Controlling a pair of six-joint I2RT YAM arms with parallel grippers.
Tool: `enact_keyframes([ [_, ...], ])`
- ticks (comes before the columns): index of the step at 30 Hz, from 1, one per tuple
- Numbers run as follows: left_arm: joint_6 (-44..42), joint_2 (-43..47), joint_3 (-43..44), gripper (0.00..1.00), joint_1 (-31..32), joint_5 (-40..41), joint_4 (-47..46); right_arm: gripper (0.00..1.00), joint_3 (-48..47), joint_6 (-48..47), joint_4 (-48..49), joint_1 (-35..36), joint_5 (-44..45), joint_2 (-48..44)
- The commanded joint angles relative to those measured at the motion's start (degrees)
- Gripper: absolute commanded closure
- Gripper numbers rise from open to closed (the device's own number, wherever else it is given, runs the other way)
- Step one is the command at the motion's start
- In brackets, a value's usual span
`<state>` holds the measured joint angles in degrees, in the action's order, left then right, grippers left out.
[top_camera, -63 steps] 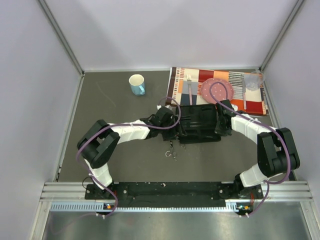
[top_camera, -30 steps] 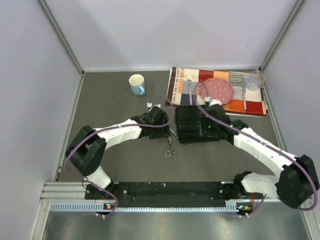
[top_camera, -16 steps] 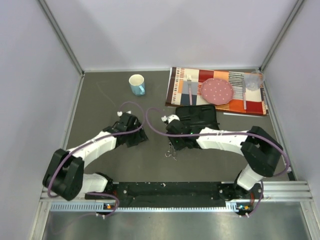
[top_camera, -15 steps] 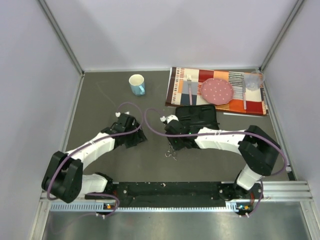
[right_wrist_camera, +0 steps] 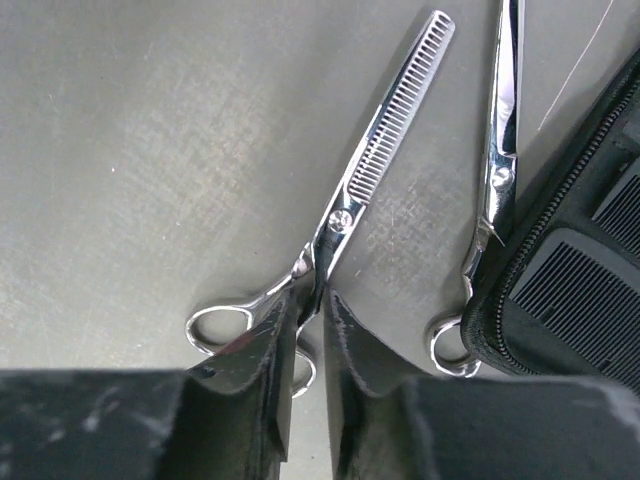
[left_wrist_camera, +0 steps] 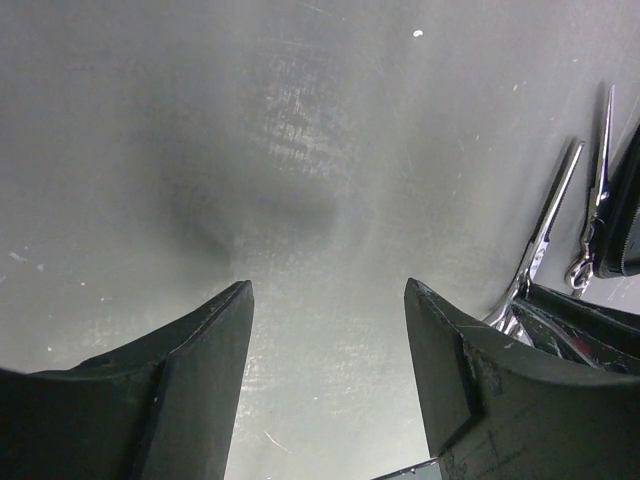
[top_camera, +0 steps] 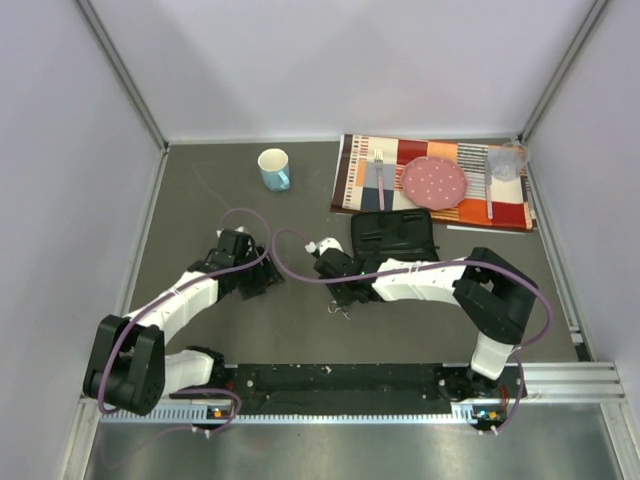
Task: Sort the hair-cutting tools
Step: Pick up the scissors from the center of the board.
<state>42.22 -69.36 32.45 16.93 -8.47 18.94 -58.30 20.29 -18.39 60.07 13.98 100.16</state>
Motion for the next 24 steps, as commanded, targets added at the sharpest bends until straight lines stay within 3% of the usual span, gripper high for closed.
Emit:
enact_keyframes([
  [1,-1.4,0.3,-0.2,0.33,-1.1,-1.7,-2.9,0.88,-1.7,-0.9,-1.0,1.5,2.0,3.0],
  [4,-1.8,-0.2,0.0,0.32,-1.6,-2.3,-3.0,0.99,-2.6,-1.8,-1.9,2.2,2.8,5.0],
  [11,-2.8,-1.0,0.0,0.31,-2.2,-4.7,-3.6,1.00,-3.2,-1.4,-2.4,2.8,6.0,2.8],
  [15,-4.4,-2.0,-0.5,0.28,-2.1,-13.6,-6.9,1.00,-2.6,-1.1,-2.0,2.8,6.3,-2.0],
  [19,-4.2,-2.4,-2.7,0.23,-2.2,-23.3,-16.4,1.00,-2.2,-1.4,-1.7,2.8,5.6,-6.5],
  [24,-1.4,-2.7,-5.5,0.19,-2.1,-28.7,-25.2,1.00,-0.6,-1.4,-1.6,2.8,3.2,-12.2],
])
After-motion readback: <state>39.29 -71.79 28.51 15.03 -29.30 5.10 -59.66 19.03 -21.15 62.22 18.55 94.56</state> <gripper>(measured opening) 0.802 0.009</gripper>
